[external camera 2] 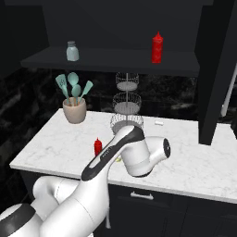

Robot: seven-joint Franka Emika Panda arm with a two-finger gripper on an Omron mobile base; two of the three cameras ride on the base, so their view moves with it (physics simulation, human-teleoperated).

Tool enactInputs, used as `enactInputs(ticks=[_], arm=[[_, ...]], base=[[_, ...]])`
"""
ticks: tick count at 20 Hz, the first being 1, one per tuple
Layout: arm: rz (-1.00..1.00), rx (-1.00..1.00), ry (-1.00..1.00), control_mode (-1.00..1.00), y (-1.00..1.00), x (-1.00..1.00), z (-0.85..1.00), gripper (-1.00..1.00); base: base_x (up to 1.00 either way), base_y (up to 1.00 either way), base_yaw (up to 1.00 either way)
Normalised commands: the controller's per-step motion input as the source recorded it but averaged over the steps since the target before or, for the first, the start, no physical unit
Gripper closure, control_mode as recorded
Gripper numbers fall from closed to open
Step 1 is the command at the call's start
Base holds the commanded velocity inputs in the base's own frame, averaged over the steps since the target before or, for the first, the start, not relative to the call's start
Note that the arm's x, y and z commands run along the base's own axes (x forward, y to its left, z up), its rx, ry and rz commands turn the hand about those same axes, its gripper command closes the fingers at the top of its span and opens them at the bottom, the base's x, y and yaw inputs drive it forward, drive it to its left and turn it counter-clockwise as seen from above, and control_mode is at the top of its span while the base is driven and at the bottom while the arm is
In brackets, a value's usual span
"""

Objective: Put the shaker and condiment bottle from the counter next to their counterparts in the cabinet.

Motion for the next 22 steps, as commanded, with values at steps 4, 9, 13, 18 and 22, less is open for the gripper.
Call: enactInputs(ticks=[4, 9, 13, 18, 22], arm=[[0.0, -0.09, 0.0, -1.0, 0.0, 0.14, -0.18, -1.0], [0.0, -0.09, 0.0, -1.0, 0.0, 0.09, -0.12, -1.0], [0.01, -0.02, -0.03, -1.0, 0.0, 0.01, -0.09, -1.0], [0.03, 0.0, -0.04, -1.0, 0.0, 0.0, -0.08, -1.0], [0.03, -0.03, -0.01, -1.0, 0.0, 0.11, -0.12, -1.0]], base=[[0.0, 0.0, 0.0], [0.0, 0.0, 0.0], [0.0, 0.0, 0.0], [0.0, 0.0, 0.0], [0.0, 0.0, 0.0]])
